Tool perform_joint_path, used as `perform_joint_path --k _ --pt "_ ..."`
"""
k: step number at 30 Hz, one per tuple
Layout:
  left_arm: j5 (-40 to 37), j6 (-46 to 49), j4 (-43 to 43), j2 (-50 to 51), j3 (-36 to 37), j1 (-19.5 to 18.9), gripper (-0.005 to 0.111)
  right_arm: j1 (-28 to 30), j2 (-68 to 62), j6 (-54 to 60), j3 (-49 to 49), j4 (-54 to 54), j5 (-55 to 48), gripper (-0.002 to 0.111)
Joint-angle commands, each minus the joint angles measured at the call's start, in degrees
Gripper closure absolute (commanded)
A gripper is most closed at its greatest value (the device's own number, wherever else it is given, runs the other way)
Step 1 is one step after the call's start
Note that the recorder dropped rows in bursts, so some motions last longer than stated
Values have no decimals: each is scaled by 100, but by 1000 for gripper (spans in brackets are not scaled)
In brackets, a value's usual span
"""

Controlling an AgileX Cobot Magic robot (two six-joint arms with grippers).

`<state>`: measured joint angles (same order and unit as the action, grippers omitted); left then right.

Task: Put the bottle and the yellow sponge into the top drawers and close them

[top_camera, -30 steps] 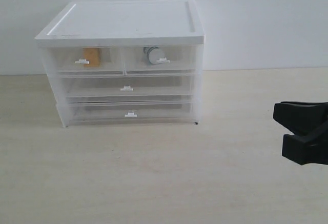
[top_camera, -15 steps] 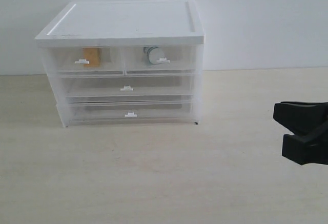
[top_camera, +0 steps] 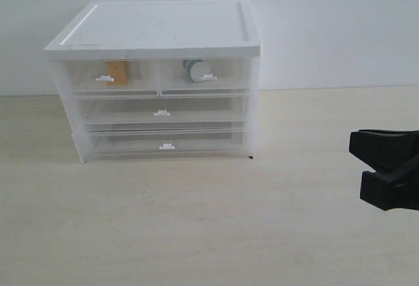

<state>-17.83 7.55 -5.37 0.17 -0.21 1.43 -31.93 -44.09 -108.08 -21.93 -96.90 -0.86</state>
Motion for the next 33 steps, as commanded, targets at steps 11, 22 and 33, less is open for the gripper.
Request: perform_joint_path --k 11,22,33 --pt "87 -30 756 -17 21 -11 103 -4 15 18 15 -13 -7 108" --pt "100 -30 757 -17 21 -11 103 -4 15 18 15 -13 -7 108" --pt "100 -30 757 -17 21 -11 103 -4 15 18 15 -13 -7 108"
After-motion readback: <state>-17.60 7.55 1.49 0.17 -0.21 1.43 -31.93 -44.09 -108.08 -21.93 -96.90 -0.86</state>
